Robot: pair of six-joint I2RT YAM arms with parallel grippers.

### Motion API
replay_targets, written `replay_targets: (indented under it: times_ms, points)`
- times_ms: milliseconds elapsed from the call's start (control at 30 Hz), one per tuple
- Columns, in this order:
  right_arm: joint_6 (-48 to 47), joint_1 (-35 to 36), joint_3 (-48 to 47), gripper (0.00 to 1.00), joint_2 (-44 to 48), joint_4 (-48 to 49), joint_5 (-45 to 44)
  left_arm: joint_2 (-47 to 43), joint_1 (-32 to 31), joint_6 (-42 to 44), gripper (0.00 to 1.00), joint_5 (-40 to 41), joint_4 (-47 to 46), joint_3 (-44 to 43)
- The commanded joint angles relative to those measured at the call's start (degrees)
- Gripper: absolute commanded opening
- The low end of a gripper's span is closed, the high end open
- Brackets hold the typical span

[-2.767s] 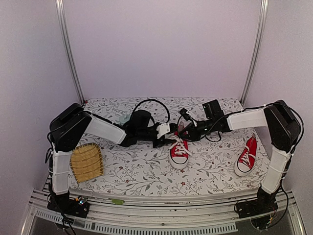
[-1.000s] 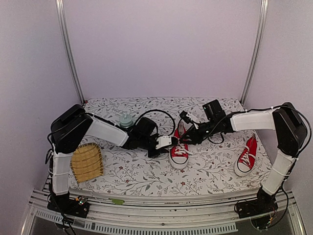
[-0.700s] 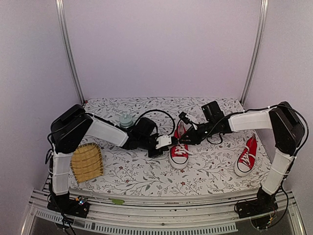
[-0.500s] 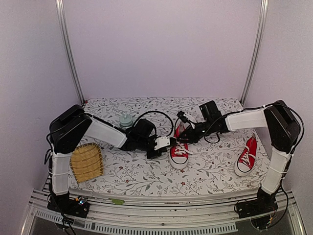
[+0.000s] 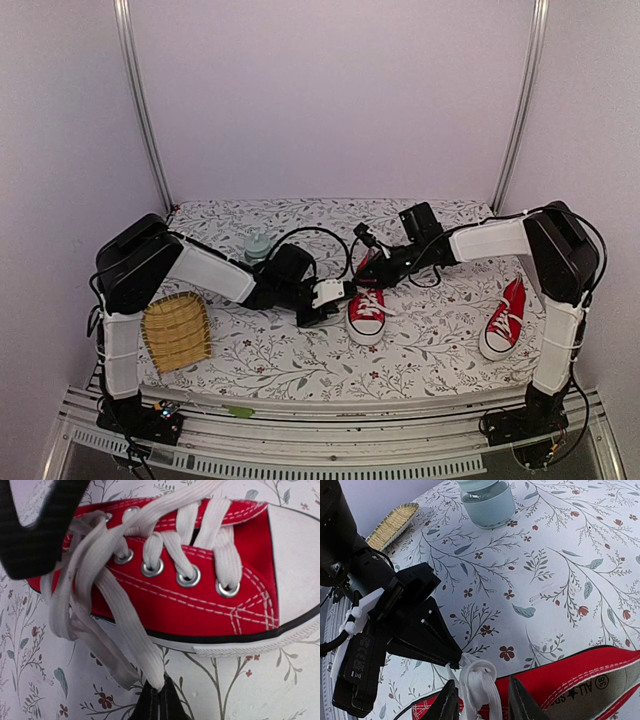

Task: Tie the shoes
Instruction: Cross the half-tied shoelace with the shoelace loop.

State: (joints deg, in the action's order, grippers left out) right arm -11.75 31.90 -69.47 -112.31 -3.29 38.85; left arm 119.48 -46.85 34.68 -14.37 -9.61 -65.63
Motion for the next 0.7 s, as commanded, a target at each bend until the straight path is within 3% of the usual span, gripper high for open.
replay_targets:
  times_ms: [0,133,267,467,667]
  points:
    - [-1.5,0.5,-3.5,0.34,-2.4,-1.8,2.3,-2.0,0.6,-0.8,0.0,-0.4,1.5,1.0]
    - [-1.9,0.5,-4.4,0.26,-3.1,-2.6,2.5,-2.0,0.8,-0.7,0.0,-0.3,1.5,0.8]
    - [-2.6,0.5,-4.4,0.31,-3.0,-3.4,1.9,-2.2,1.0,-0.9,0.0,-0.2,1.3,1.0]
    - [-3.5,0.5,-6.1,0.31,-4.8,-5.6,1.8,-2.2,1.3,-1.1,0.0,-0.4,0.8,1.2]
    - [-3.8,0.5,-6.1,0.08,-3.9,-6.0,1.1,-2.0,1.3,-0.9,0.0,-0.7,1.0,1.0]
